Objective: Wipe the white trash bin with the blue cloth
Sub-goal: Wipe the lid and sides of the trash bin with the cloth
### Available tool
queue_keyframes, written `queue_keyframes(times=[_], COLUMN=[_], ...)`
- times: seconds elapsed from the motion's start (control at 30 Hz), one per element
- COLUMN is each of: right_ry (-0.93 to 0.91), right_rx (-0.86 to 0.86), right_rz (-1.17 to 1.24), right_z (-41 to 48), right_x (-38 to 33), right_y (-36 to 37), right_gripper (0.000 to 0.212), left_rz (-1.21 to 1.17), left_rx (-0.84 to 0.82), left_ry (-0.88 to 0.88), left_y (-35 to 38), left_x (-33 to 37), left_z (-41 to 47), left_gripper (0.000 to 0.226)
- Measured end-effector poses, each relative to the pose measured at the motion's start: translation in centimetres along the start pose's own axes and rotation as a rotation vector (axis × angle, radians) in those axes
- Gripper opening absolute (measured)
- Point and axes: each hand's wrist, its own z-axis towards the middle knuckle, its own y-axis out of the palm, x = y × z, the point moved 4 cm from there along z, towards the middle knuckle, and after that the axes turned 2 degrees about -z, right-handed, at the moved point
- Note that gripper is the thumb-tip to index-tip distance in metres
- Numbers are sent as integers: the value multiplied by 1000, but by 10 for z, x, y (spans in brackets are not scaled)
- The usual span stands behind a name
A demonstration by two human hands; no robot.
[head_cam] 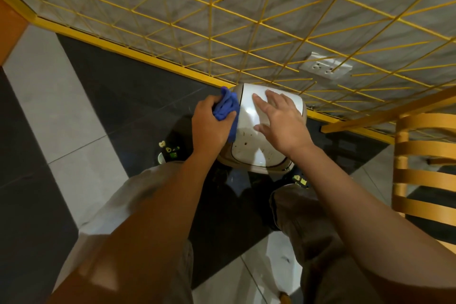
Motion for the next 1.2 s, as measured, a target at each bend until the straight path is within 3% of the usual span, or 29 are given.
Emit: queue_keyframes(times=[0.23, 0.37, 0.53, 0.83, 1.0, 1.2], right_ry=[-16, -10, -23, -47, -86, -104], right_rx=[16, 10, -6, -32, -86, -48], right_rz=[-32, -18, -37, -69, -55, -75], right_z=[4, 4, 5, 7, 8, 6], right_x=[-1, -1, -1, 3, 10, 11], right_y=[-2, -3, -6, -8, -9, -7], right_gripper=[68, 68, 69, 67, 70, 70], left_rz=[-13, -55, -10, 80, 23, 291], left_rx=[59, 104, 83, 118, 96, -46], left_ry=[-190, 61, 182, 83, 274, 294], left_y=[4, 8, 11, 18, 26, 46], left_x=[-27, 5, 12, -11, 14, -13], left_z=[-24, -20, -20, -55, -49, -71], left_gripper=[21, 23, 21, 26, 27, 33])
